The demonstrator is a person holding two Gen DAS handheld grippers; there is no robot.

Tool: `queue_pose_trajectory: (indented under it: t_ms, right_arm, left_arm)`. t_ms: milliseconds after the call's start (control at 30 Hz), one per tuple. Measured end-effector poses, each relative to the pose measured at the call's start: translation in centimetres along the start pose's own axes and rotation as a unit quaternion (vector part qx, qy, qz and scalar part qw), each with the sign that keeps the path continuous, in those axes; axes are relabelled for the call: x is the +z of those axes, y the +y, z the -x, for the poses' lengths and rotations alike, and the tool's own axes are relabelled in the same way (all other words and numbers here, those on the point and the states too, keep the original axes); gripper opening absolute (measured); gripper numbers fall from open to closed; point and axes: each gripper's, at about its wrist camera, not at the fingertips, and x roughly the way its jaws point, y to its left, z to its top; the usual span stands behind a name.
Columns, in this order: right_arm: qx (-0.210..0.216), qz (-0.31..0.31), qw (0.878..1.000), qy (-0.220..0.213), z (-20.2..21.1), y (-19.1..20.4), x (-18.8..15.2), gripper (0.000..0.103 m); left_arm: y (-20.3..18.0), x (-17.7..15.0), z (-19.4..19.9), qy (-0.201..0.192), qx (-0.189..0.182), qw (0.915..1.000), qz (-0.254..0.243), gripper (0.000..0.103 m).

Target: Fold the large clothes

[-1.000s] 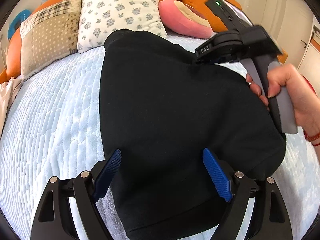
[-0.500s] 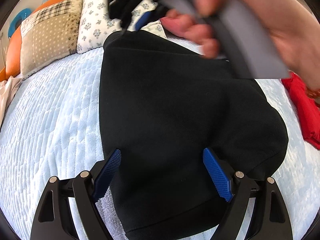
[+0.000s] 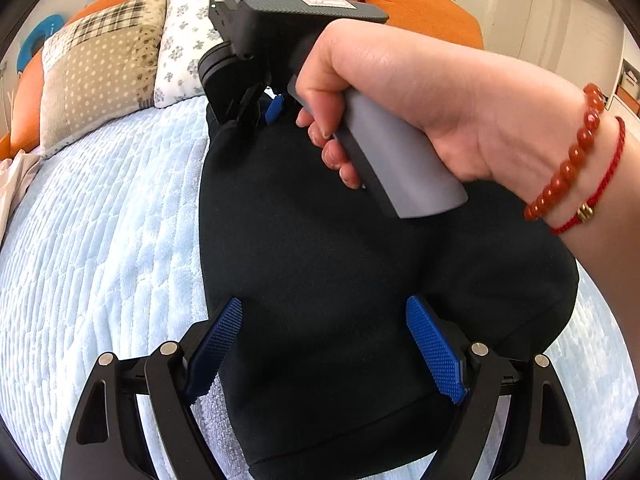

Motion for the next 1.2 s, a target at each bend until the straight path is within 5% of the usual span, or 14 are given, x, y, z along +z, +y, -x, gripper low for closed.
queue_pose_trajectory:
  t_ms: [133,267,400,633,833,967,1000,1033,1200]
  right_arm:
    - [-0.010,0.010,1.000,-0.015,2.0,0.1,-0.2,0.029]
    - [0.017,0.000,0.999,-0.045,6.2,-1.5,-0.9,0.091]
    - [0.024,0.003,0.996,-0.081,11.0,-4.4,-3.5,0.090]
    - [0.033,-0.031,0.995,-0.089,14.8,-10.2,-9.9,0.090]
    - [0.067,-0.070,0.993,-0.065,14.7,-14.7,-15.9,0.090]
    - [0.102,-0.106,0.988,-0.053,14.2,-17.6,-18.8,0.090]
    - [0.119,-0.115,0.985,-0.051,14.1,-18.4,-19.5,0.090]
    - [0.150,-0.132,0.978,-0.051,13.9,-19.6,-20.2,0.090]
    - [0.276,-0.205,0.939,-0.025,11.2,-23.7,-20.8,0.092]
  left_arm:
    - [0.4,0.4,0.5,0.006,-0.007,1.0000,0.003,0.090]
    - [2.3,1.2,1.9,0.017,-0.020,0.9991,0.034,0.091]
    - [5.7,2.3,2.9,0.020,-0.040,0.9958,0.080,0.092]
    - [11.6,4.5,0.6,0.063,-0.106,0.9779,0.169,0.093]
    - [12.5,4.2,-5.2,0.123,-0.205,0.9390,0.247,0.093]
    - [11.3,4.3,-6.4,0.115,-0.217,0.9372,0.248,0.100]
    - [11.2,4.5,-6.6,0.112,-0.239,0.9310,0.252,0.099]
    - [10.8,4.6,-6.8,0.113,-0.283,0.9145,0.266,0.099]
    - [8.6,5.1,-7.3,0.117,-0.244,0.9331,0.237,0.100]
